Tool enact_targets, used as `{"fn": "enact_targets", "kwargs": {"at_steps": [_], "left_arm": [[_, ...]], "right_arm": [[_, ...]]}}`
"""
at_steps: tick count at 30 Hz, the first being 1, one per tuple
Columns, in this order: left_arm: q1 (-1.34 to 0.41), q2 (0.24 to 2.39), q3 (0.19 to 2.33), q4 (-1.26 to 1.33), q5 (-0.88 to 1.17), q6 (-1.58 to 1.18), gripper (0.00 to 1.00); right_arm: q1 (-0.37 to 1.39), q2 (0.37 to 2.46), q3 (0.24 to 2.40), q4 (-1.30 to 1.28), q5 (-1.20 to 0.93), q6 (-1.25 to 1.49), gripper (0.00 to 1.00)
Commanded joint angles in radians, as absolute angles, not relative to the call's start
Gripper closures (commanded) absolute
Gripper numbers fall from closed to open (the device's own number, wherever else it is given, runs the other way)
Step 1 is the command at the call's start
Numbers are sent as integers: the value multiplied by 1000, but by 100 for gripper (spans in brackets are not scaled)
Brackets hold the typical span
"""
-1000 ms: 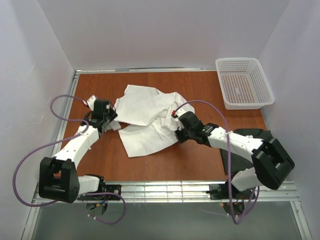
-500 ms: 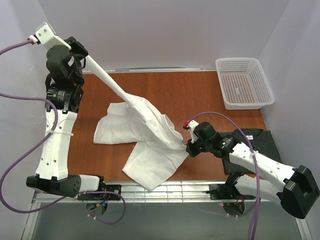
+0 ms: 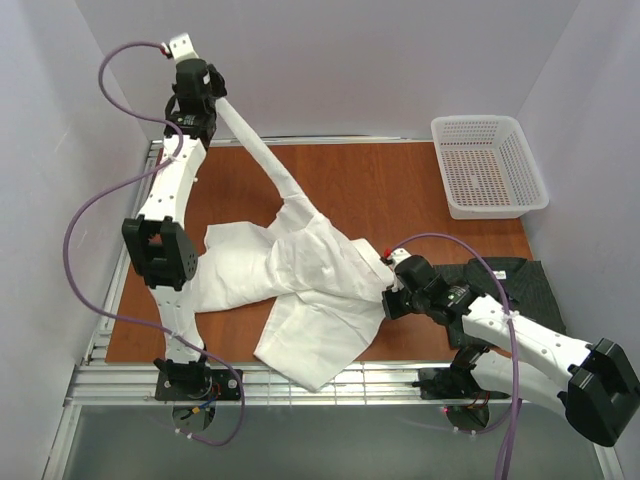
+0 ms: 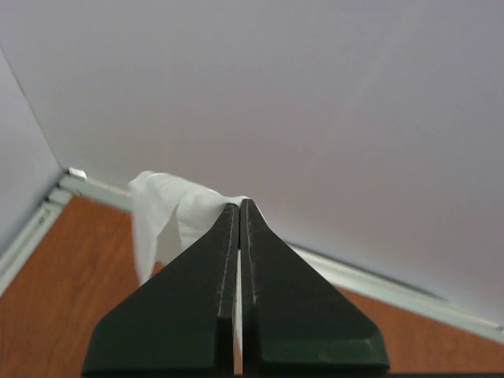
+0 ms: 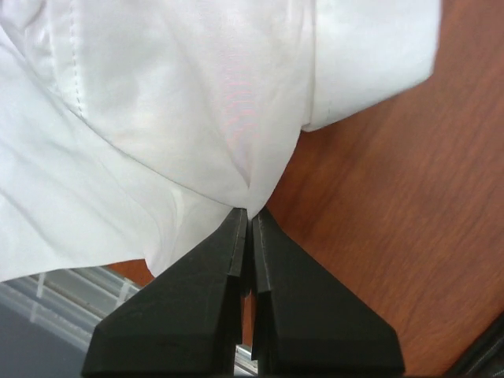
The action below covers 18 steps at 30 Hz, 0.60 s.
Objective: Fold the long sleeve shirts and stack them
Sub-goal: Flatten the shirt out
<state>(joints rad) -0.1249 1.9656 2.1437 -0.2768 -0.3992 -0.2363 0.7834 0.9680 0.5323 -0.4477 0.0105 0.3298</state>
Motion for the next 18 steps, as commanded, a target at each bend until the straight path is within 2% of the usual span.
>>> {"fn": "enact_targets", "kwargs": {"at_steps": [1,5,6,10,11,14,15,16,18], "left_arm": [[-39,2046,2166,-301,-228,-359,100],[92,2046,2021,-275,-22,-527,100],[109,2039,1982,-267,-2,-544,100],[198,1918,1697,-175,90,-594,100],[216,1886,1564,-146,104,-603,100],[308,1787,1381,-80,126,-626,100],[322,1767,1355,-81,138,-629,99],[334,1763,1329,-83,161,-629,88],[357,1747,1292,-107,199,-637,80]], "right_arm": [[761,933,485,-448,113,436,99],[749,905,459,-431,135,460,92],[749,905,460,-417,120,440,85],[749,914,502,-397,91,391,79],[750,917,524,-396,86,382,78],[749,939,558,-394,81,344,67],[749,945,580,-394,77,333,56],[747,960,595,-396,74,322,51],[746,976,639,-402,86,287,43]]}}
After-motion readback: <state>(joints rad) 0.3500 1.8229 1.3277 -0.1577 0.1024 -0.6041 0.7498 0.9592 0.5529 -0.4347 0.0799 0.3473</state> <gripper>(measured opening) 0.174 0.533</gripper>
